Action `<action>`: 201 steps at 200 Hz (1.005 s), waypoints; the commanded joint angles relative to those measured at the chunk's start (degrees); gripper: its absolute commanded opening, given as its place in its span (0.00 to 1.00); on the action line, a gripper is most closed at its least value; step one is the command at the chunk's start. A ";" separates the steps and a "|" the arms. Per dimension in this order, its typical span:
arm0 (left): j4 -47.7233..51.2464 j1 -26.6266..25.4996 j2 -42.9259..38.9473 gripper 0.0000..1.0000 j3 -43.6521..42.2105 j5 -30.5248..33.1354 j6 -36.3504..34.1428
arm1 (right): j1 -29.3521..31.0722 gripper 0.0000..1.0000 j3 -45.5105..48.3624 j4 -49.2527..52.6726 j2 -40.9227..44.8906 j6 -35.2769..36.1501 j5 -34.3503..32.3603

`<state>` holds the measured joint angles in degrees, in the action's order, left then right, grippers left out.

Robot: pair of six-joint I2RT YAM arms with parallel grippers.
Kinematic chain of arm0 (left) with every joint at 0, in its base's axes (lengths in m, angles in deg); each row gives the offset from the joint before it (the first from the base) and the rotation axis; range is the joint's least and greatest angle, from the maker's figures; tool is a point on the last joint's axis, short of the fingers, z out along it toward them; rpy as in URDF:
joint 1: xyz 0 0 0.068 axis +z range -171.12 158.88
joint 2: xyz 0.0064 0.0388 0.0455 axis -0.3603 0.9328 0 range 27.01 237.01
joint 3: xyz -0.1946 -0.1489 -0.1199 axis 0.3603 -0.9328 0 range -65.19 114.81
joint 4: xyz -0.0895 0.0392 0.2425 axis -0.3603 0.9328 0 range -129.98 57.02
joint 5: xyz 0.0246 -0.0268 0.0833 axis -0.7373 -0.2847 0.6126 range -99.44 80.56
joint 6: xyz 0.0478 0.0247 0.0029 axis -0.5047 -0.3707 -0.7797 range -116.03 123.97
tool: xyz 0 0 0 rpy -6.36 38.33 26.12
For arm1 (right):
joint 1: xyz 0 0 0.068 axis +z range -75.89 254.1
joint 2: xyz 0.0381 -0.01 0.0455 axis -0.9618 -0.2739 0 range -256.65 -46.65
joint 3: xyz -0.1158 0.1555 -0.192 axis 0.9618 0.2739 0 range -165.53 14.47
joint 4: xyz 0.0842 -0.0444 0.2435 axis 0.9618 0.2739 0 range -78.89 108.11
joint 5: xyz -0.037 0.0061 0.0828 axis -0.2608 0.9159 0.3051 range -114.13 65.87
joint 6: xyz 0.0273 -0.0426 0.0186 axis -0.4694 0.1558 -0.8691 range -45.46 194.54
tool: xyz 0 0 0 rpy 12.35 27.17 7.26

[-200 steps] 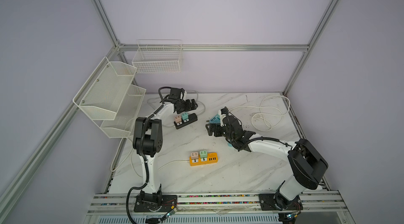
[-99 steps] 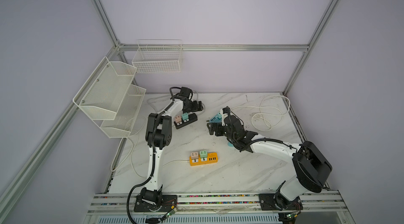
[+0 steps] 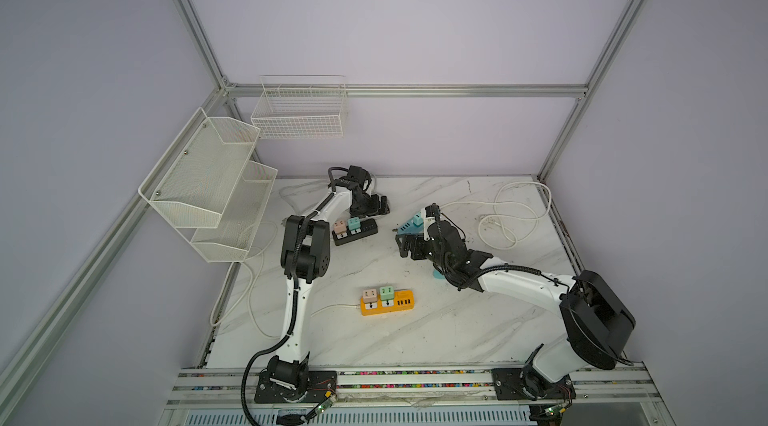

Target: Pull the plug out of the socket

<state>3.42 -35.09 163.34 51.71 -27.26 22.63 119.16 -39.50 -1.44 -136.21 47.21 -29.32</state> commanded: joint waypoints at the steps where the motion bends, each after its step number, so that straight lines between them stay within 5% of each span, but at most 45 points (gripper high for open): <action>1: 2.86 -0.48 0.46 1.00 4.71 -2.14 -1.24 | 0.38 0.97 0.25 0.91 1.58 0.02 -0.98; 117: 4.24 -4.41 -9.01 1.00 -6.71 -5.03 -2.34 | 2.24 0.98 -1.09 1.13 -0.66 0.16 -0.87; 201: 3.31 -4.56 -20.56 1.00 -6.48 -2.67 0.30 | 2.95 0.97 -5.72 2.10 -5.14 5.91 1.74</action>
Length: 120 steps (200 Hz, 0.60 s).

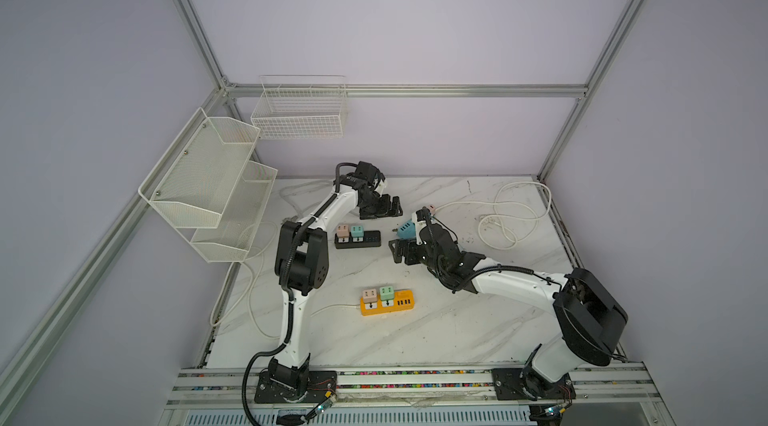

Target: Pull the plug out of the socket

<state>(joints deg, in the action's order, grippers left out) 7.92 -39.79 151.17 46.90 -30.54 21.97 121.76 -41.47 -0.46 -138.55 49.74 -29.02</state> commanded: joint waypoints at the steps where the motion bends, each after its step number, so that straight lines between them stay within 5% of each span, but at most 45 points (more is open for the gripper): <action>1: -1.34 0.14 -8.79 1.00 -1.91 0.66 1.01 | 0.38 0.97 -3.87 1.20 -3.00 3.45 1.58; 120: -18.91 2.83 -45.53 1.00 -43.42 13.03 12.07 | -0.86 0.97 -26.82 8.06 -26.57 21.00 8.09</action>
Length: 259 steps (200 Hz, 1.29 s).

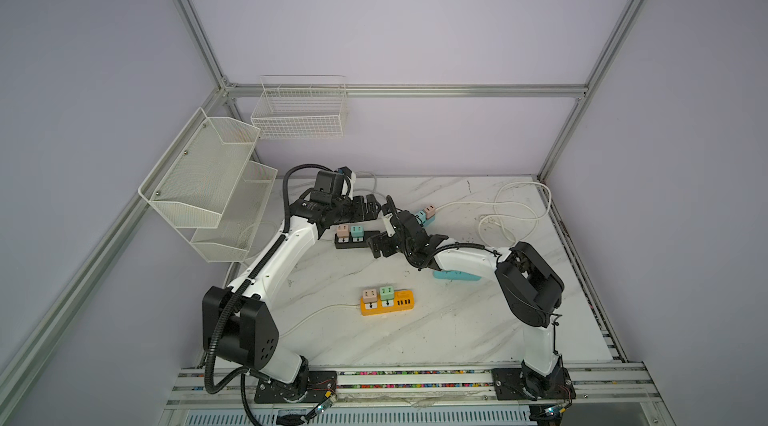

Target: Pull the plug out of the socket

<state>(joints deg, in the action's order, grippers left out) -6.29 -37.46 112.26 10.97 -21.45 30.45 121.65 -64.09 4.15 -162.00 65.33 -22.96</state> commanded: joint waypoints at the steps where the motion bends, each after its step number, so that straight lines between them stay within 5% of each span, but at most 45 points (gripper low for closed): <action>1: -4.79 0.51 -6.83 1.00 -7.77 4.11 3.71 | -0.82 0.97 -4.35 3.58 -3.26 5.51 2.10; 162: -12.28 1.13 -28.22 1.00 -34.05 12.80 17.85 | -4.01 0.97 -23.69 14.81 -20.17 20.80 13.43; 259: -15.59 1.31 -36.14 1.00 -42.42 17.72 20.72 | -0.09 0.77 -14.10 9.79 -13.32 21.17 13.75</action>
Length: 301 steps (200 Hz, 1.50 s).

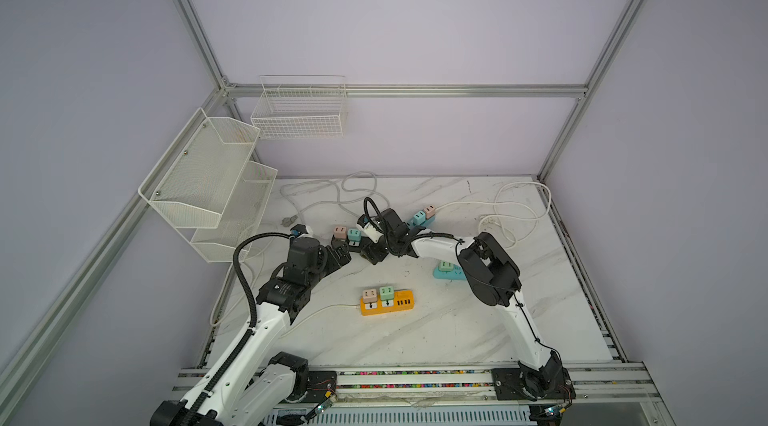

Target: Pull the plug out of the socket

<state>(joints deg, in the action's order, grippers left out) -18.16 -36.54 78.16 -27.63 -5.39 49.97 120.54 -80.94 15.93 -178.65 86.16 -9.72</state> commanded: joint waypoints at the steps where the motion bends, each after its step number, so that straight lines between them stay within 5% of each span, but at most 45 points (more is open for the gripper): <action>1: -3.72 0.39 -2.12 1.00 -3.86 1.66 1.20 | 1.02 0.76 2.75 -2.18 3.22 0.40 0.13; 41: -3.98 0.57 -1.94 1.00 -4.51 1.41 1.47 | 1.02 0.68 -1.11 -1.29 -0.54 1.23 -5.65; 100: -4.93 0.65 -0.35 1.00 -4.51 0.34 1.46 | 1.01 0.57 -1.46 -1.64 -1.67 2.46 -4.42; 188: -5.67 0.65 1.49 1.00 -4.95 -3.35 2.60 | 1.52 0.34 9.96 -5.04 7.00 -2.63 -10.15; 241: -9.31 0.58 1.67 1.00 -6.44 -8.18 2.77 | 1.73 0.33 22.13 -9.17 15.46 -9.39 -13.92; 301: -11.71 0.65 2.72 1.00 -7.07 -10.15 2.97 | 2.23 0.35 25.14 -10.83 15.66 -11.53 -15.08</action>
<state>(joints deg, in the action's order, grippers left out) -26.51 -36.17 80.50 -32.31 -13.65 52.57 122.20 -56.35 5.94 -163.59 76.50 -22.33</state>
